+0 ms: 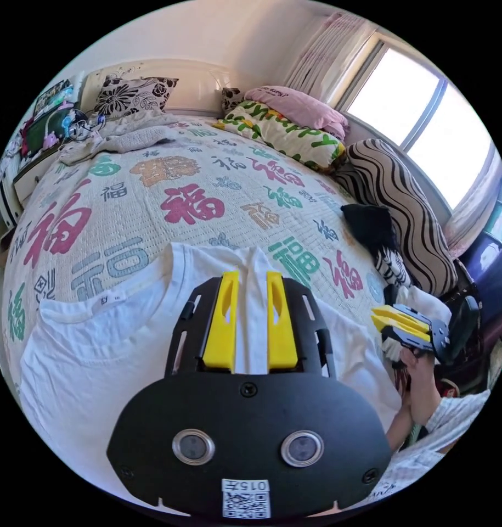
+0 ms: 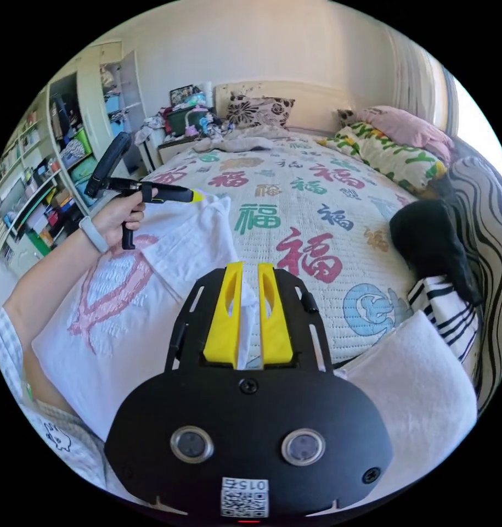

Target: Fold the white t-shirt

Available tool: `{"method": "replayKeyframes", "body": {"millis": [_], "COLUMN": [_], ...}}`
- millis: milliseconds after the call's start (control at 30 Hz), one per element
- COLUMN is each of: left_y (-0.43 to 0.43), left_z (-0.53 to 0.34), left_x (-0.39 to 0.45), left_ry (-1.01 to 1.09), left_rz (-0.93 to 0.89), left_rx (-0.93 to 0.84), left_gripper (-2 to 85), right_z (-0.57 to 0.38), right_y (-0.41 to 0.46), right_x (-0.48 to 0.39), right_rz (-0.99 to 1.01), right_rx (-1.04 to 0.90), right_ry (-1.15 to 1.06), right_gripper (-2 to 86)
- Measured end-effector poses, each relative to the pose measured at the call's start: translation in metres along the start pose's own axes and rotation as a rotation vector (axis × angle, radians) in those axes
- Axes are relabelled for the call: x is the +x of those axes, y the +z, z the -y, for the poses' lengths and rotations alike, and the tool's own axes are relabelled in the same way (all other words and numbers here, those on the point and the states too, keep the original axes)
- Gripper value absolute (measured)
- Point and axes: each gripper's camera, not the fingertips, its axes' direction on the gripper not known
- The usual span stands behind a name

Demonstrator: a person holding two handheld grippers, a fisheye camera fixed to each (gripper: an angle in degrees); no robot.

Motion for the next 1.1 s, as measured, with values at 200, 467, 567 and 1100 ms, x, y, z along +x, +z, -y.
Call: {"method": "replayKeyframes", "body": {"millis": [200,467,567,1100], "left_y": [-0.017,-0.037,-0.058,-0.058], "left_z": [-0.064,-0.066,-0.067,-0.004], "left_x": [0.004,0.014,0.015,0.023], "left_ry": [0.029,0.06,0.05,0.031], "left_rz": [0.017,0.044,0.058,0.083], "left_rx": [-0.109,-0.09,-0.048,-0.034], "left_gripper": [8.4,-0.3,-0.5,8.5], "right_z": [-0.012,-0.015,-0.015,-0.005], "right_y": [0.023,0.025,0.029,0.055], "right_x": [-0.02,-0.023,-0.024,-0.03], "right_rz": [0.066,0.09,0.084,0.001], "right_rx": [-0.175,-0.142,-0.174,-0.083], "right_ry": [-0.058,-0.011,-0.034,0.067], "right_gripper": [1.2,-1.0,-1.0,7.6]}}
